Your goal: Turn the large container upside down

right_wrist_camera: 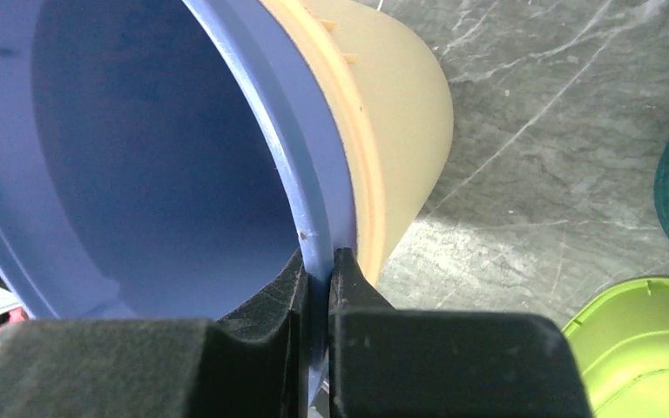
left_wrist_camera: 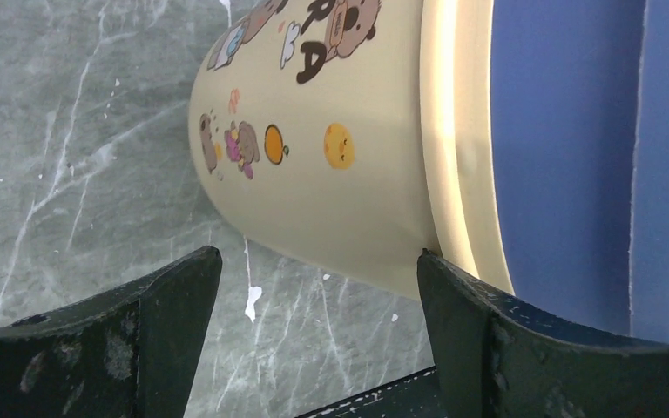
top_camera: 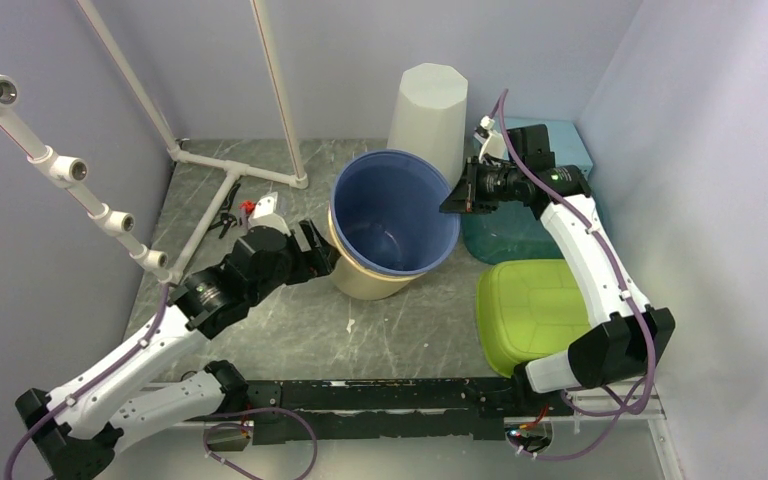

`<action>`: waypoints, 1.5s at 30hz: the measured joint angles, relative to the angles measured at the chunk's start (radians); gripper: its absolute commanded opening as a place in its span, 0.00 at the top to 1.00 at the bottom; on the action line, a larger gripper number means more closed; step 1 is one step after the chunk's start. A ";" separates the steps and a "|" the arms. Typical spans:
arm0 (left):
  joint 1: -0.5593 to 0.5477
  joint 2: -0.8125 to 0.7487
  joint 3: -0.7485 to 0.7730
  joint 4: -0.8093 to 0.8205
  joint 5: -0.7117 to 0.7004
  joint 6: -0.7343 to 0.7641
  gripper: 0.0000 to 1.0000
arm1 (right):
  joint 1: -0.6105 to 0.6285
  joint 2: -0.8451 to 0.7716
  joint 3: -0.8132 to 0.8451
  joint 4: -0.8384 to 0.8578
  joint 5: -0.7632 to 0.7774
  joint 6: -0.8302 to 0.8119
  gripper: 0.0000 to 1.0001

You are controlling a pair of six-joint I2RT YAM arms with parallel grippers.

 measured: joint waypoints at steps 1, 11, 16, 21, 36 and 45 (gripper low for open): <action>0.002 0.009 -0.002 -0.001 0.000 -0.002 0.12 | 0.000 -0.002 -0.005 0.008 0.002 0.000 1.00; 0.005 0.074 -0.011 -0.037 0.023 -0.042 0.14 | 0.000 -0.010 -0.007 0.056 -0.005 -0.002 1.00; 0.005 0.090 -0.011 -0.079 0.025 -0.056 0.14 | 0.001 -0.032 -0.007 0.084 -0.034 0.003 1.00; 0.005 0.104 -0.011 -0.102 0.027 -0.070 0.14 | 0.003 -0.046 -0.008 0.105 -0.051 0.006 1.00; 0.011 0.152 -0.011 -0.122 0.060 -0.075 0.12 | 0.010 -0.069 -0.008 0.089 -0.023 0.007 1.00; 0.014 0.118 -0.011 -0.116 0.078 -0.076 0.09 | 0.021 -0.064 -0.007 0.005 0.064 0.010 1.00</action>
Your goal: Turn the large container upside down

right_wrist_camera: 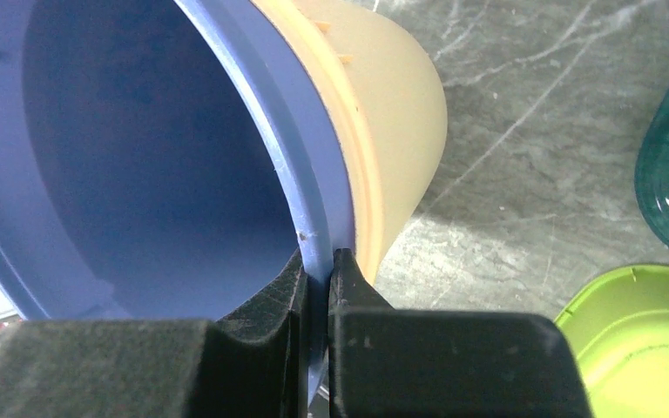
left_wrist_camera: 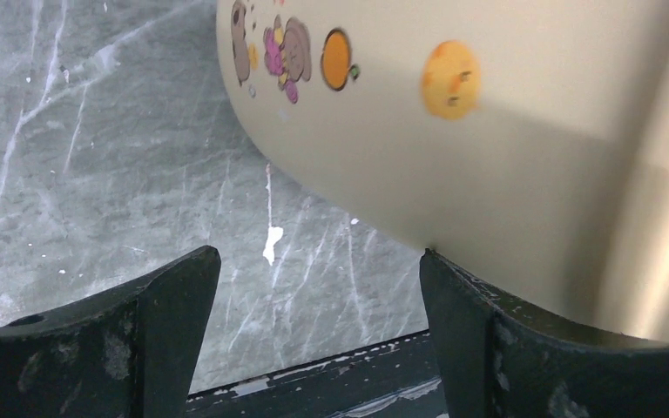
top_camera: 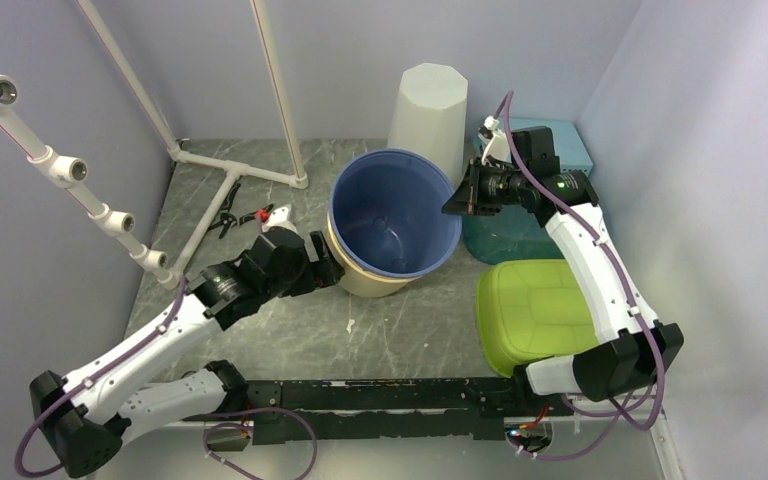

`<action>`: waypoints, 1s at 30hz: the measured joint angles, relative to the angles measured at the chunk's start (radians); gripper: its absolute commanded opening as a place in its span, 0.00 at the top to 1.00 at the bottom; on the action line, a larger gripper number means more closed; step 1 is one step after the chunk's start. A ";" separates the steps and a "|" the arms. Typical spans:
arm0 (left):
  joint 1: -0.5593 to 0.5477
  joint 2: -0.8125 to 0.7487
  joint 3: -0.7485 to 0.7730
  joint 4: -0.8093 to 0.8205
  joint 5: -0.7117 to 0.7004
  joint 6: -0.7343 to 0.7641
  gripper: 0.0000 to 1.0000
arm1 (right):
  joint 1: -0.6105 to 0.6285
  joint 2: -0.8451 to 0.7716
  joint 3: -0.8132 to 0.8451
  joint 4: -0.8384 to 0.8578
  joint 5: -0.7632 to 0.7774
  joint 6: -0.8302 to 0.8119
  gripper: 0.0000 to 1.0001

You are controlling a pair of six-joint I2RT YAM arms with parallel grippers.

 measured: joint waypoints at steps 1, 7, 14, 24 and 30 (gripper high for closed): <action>0.000 -0.014 0.000 0.003 0.000 -0.001 0.09 | 0.001 0.002 0.000 -0.008 0.006 0.003 1.00; 0.003 -0.125 -0.004 0.038 0.000 -0.009 0.07 | 0.007 0.004 -0.011 -0.021 0.016 0.039 1.00; 0.006 -0.182 -0.025 0.117 0.016 0.012 0.06 | 0.008 0.011 -0.019 -0.027 0.024 0.059 1.00; 0.011 -0.202 -0.046 0.177 0.064 0.056 0.07 | 0.006 0.032 -0.019 -0.027 0.024 0.075 1.00; 0.012 -0.202 -0.047 0.190 0.071 0.074 0.08 | 0.003 0.040 -0.019 -0.027 0.030 0.076 1.00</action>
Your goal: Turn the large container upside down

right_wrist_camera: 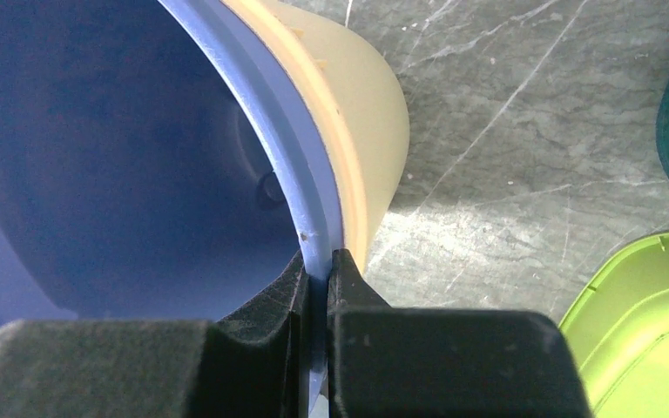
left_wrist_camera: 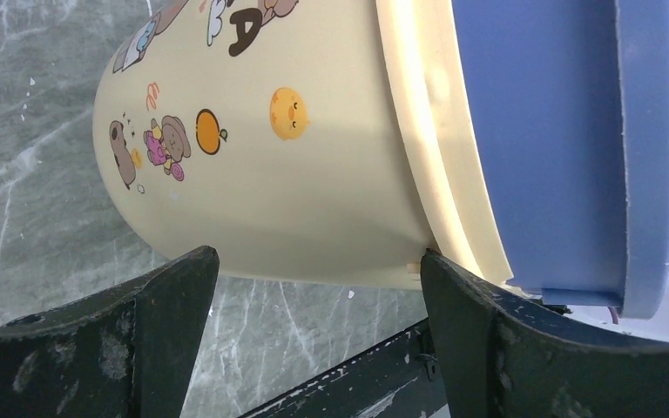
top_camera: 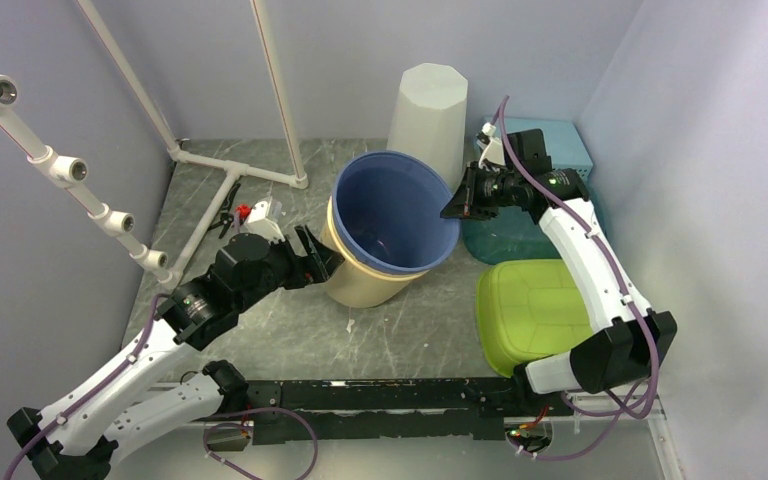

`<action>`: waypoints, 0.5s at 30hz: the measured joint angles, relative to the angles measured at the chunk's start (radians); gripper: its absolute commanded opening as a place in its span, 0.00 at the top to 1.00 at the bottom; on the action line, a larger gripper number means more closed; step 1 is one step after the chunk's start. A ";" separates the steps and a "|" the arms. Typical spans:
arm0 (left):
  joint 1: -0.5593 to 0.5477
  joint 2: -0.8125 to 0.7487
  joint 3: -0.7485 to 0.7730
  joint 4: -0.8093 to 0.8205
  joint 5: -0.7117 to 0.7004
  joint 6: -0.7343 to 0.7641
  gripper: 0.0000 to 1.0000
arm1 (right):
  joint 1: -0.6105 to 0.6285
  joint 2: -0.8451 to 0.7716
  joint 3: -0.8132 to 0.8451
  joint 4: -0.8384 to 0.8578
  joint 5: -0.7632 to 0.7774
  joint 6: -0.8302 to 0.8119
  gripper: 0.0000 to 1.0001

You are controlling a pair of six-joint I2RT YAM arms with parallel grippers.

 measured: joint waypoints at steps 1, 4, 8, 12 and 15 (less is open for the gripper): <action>0.000 0.000 0.000 0.000 0.000 0.003 0.09 | 0.000 0.002 0.000 0.000 0.001 0.001 1.00; 0.000 -0.008 -0.003 0.000 -0.003 0.006 0.09 | 0.000 0.009 0.000 0.000 0.001 0.003 1.00; 0.000 -0.033 -0.005 0.013 -0.009 0.002 0.09 | 0.004 0.017 0.000 0.000 0.001 0.013 1.00; -0.002 -0.048 -0.003 0.038 -0.022 -0.016 0.08 | 0.014 0.021 0.000 0.005 0.009 0.014 1.00; -0.002 -0.045 -0.003 0.037 -0.030 -0.021 0.08 | 0.016 0.022 0.000 0.008 0.008 0.013 1.00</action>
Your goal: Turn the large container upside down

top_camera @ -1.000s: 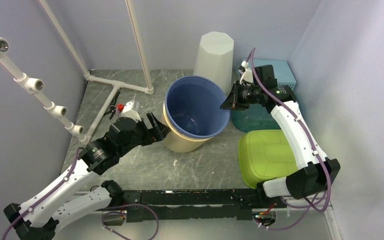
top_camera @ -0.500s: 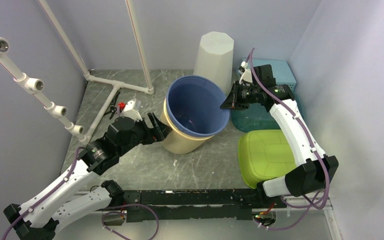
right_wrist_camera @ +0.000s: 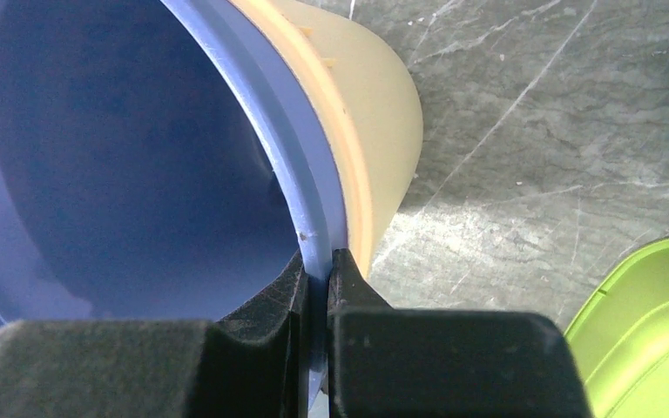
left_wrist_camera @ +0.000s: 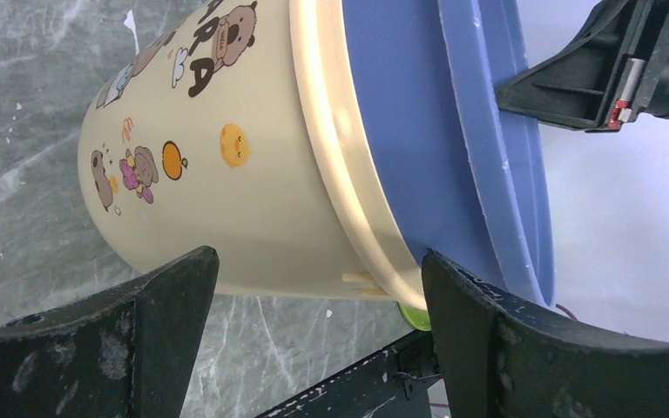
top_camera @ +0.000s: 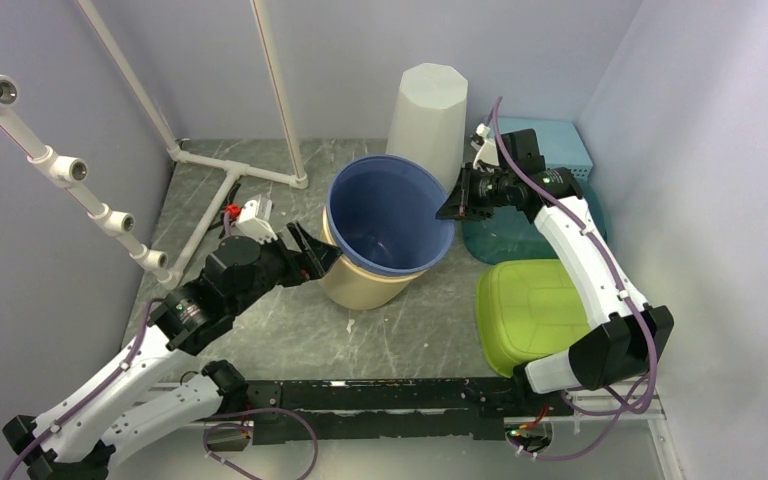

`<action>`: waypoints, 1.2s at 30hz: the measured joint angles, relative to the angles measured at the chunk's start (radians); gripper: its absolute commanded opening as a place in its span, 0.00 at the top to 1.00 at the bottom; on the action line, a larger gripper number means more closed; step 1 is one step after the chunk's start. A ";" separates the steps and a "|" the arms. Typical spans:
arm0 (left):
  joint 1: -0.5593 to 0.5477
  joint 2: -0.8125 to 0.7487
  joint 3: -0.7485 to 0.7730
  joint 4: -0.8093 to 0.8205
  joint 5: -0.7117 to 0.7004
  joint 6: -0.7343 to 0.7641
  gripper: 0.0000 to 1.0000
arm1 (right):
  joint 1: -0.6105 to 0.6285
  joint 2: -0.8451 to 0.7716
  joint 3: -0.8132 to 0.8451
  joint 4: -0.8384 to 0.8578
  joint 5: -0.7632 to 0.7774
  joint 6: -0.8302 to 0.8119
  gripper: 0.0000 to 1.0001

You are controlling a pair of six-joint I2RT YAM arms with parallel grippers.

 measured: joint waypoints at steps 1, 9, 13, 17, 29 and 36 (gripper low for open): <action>0.000 0.004 0.000 0.000 0.000 0.000 0.08 | 0.000 0.000 0.000 0.001 -0.001 0.000 1.00; 0.000 0.046 0.000 0.008 0.008 -0.003 0.09 | -0.011 0.000 0.000 0.006 -0.043 -0.015 1.00; 0.000 0.079 0.026 -0.040 0.008 -0.025 0.10 | -0.027 -0.003 -0.016 0.054 -0.106 -0.033 1.00; 0.000 0.114 0.070 -0.096 0.002 -0.030 0.10 | -0.037 -0.005 -0.026 0.105 -0.144 -0.045 1.00; -0.009 0.110 0.073 -0.120 0.019 -0.046 0.10 | -0.038 -0.031 -0.025 0.132 -0.180 -0.080 1.00; -0.011 0.104 0.075 -0.128 0.027 -0.049 0.09 | -0.038 -0.034 0.003 0.089 -0.179 -0.090 1.00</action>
